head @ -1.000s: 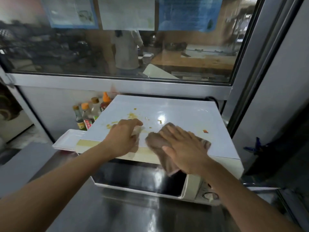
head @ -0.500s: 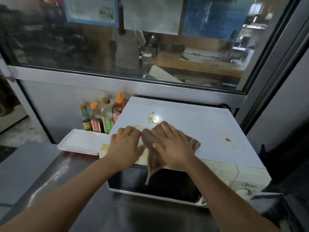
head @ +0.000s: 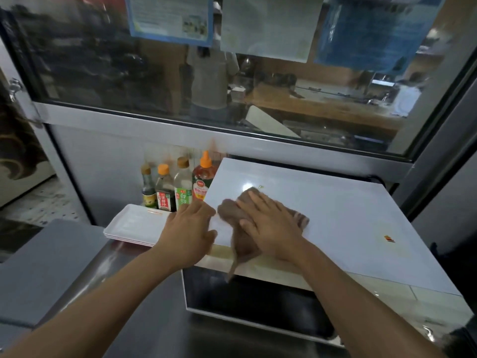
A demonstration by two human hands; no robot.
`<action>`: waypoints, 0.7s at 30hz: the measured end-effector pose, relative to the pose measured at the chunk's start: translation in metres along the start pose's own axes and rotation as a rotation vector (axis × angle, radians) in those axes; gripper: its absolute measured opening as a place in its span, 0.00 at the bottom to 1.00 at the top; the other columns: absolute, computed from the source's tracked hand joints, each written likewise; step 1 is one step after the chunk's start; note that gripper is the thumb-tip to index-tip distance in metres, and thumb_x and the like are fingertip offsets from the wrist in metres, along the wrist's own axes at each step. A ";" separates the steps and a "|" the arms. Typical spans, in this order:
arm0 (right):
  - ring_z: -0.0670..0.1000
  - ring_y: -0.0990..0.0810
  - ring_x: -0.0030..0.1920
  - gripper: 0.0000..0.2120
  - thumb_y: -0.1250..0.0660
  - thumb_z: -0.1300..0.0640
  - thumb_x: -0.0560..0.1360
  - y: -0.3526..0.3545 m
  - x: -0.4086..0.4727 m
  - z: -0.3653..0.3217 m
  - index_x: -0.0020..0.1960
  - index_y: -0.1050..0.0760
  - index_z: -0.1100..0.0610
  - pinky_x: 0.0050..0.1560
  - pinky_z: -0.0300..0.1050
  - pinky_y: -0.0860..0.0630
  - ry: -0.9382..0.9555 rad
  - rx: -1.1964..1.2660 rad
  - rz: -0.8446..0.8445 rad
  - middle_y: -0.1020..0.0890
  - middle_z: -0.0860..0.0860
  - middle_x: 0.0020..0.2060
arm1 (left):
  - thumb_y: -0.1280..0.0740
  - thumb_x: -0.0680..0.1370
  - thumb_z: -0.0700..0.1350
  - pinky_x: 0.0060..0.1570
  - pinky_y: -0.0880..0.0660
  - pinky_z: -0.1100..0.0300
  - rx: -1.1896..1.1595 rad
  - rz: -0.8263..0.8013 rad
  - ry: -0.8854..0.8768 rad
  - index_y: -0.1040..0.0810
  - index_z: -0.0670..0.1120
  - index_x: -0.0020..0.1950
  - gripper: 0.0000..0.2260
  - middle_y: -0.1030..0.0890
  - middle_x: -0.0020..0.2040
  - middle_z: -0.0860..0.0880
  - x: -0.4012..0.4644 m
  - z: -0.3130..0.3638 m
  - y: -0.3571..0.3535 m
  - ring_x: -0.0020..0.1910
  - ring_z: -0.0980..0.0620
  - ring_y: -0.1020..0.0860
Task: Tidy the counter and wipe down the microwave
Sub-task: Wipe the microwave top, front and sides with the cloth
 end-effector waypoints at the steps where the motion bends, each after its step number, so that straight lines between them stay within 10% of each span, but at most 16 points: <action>1: 0.46 0.57 0.76 0.26 0.58 0.40 0.78 -0.004 -0.005 -0.008 0.76 0.53 0.42 0.75 0.50 0.57 0.059 0.017 0.001 0.54 0.44 0.77 | 0.36 0.77 0.51 0.63 0.33 0.54 -0.019 0.000 -0.006 0.31 0.51 0.66 0.18 0.31 0.66 0.53 0.001 -0.001 -0.001 0.63 0.50 0.32; 9: 0.48 0.51 0.76 0.23 0.51 0.48 0.81 0.016 0.046 0.050 0.76 0.48 0.46 0.74 0.52 0.48 -0.121 -0.002 0.009 0.49 0.45 0.77 | 0.34 0.76 0.52 0.62 0.33 0.58 -0.097 -0.002 -0.030 0.29 0.51 0.65 0.19 0.31 0.65 0.54 0.006 -0.004 -0.002 0.63 0.53 0.34; 16: 0.45 0.50 0.76 0.24 0.50 0.46 0.80 0.000 0.001 -0.017 0.75 0.49 0.41 0.75 0.48 0.49 0.274 0.033 -0.048 0.47 0.42 0.76 | 0.31 0.74 0.49 0.52 0.33 0.63 -0.229 -0.007 -0.032 0.32 0.51 0.61 0.19 0.27 0.60 0.52 0.000 -0.011 0.003 0.56 0.54 0.31; 21: 0.47 0.54 0.77 0.24 0.52 0.45 0.81 0.006 0.017 0.029 0.76 0.52 0.43 0.75 0.53 0.51 -0.046 0.020 -0.065 0.53 0.44 0.77 | 0.30 0.74 0.46 0.47 0.33 0.62 -0.337 0.015 0.002 0.36 0.55 0.56 0.17 0.26 0.57 0.56 -0.014 -0.025 0.010 0.50 0.56 0.30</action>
Point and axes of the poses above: each hand's wrist, its own x-axis towards the middle knuckle, its own y-axis out of the back of the hand, z = x × y, the point moved 10 cm from there along x, towards the middle knuckle
